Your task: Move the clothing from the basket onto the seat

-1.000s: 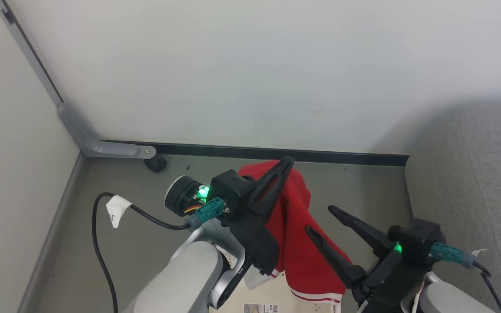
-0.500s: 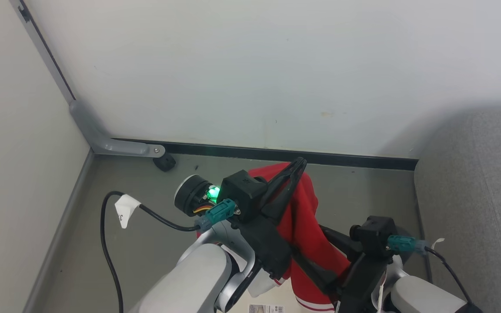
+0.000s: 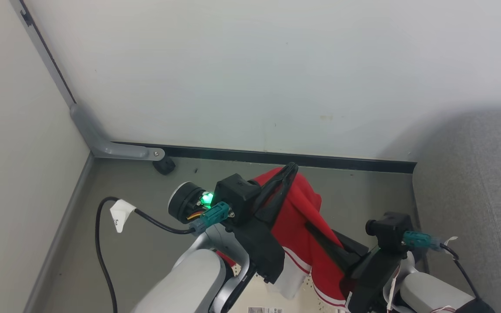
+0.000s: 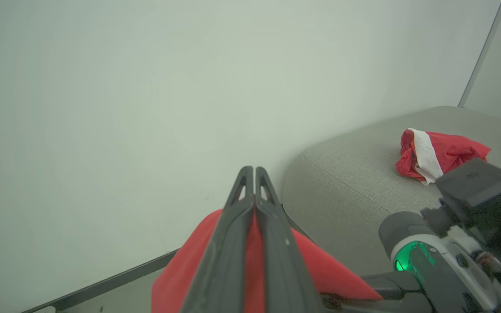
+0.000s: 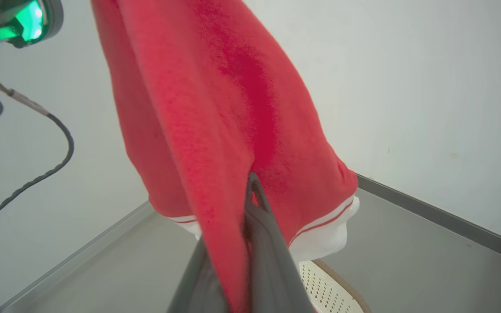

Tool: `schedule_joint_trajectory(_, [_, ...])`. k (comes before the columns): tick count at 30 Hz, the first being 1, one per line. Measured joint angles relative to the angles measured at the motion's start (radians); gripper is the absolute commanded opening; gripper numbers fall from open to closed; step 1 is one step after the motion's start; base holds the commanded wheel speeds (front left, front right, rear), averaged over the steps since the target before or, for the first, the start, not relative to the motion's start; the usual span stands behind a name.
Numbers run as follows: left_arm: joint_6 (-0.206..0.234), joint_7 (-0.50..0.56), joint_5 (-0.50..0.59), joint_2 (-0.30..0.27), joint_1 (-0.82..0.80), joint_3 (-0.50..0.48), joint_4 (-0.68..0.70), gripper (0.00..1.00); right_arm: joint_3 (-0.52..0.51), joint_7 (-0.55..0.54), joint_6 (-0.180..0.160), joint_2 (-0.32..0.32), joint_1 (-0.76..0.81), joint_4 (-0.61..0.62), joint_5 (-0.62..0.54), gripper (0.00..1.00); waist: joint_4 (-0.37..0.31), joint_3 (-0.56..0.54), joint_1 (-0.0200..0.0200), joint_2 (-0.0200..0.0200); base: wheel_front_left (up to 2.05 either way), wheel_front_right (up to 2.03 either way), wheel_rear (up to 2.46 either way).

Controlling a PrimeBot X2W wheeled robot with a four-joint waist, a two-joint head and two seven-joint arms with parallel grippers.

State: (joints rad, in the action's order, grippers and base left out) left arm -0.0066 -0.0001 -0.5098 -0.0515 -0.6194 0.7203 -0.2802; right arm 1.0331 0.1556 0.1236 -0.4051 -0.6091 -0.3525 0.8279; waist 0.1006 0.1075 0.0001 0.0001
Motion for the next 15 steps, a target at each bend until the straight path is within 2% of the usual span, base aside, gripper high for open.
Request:
schedule_joint_trajectory(4, [0.012, 0.007, 0.000, -0.018, 0.020, -0.011, 0.006, 0.00, -0.002, 0.030, 0.000, -0.012, -0.008, -0.010, 0.010, 0.00, -0.011, -0.001, 0.0000, 0.0000, 0.00, 0.00, 0.00])
schedule_joint_trajectory(5, [0.017, 0.007, 0.000, -0.021, 0.023, -0.013, 0.010, 0.05, -0.006, 0.036, 0.000, -0.014, -0.013, -0.010, 0.012, 0.00, -0.015, -0.001, 0.0000, -0.0001, 0.00, 0.00, 0.00])
schedule_joint_trajectory(6, [0.017, 0.007, -0.002, -0.022, 0.026, -0.015, 0.012, 0.05, -0.011, 0.042, 0.000, -0.016, -0.016, -0.011, 0.016, 0.00, -0.019, -0.002, 0.0000, -0.0001, 0.00, 0.00, 0.00])
schedule_joint_trajectory(9, [0.020, 0.008, -0.007, -0.023, 0.032, -0.016, 0.026, 1.00, -0.033, 0.063, 0.000, -0.036, -0.017, -0.015, 0.025, 0.00, -0.036, -0.004, 0.0000, -0.0001, 0.00, 0.00, 0.00])
schedule_joint_trajectory(15, [0.024, 0.009, -0.007, -0.044, 0.042, -0.016, 0.046, 1.00, -0.067, 0.075, 0.000, -0.067, -0.015, -0.021, 0.047, 0.00, -0.063, -0.009, 0.0000, 0.0000, 0.00, 0.00, 0.00])
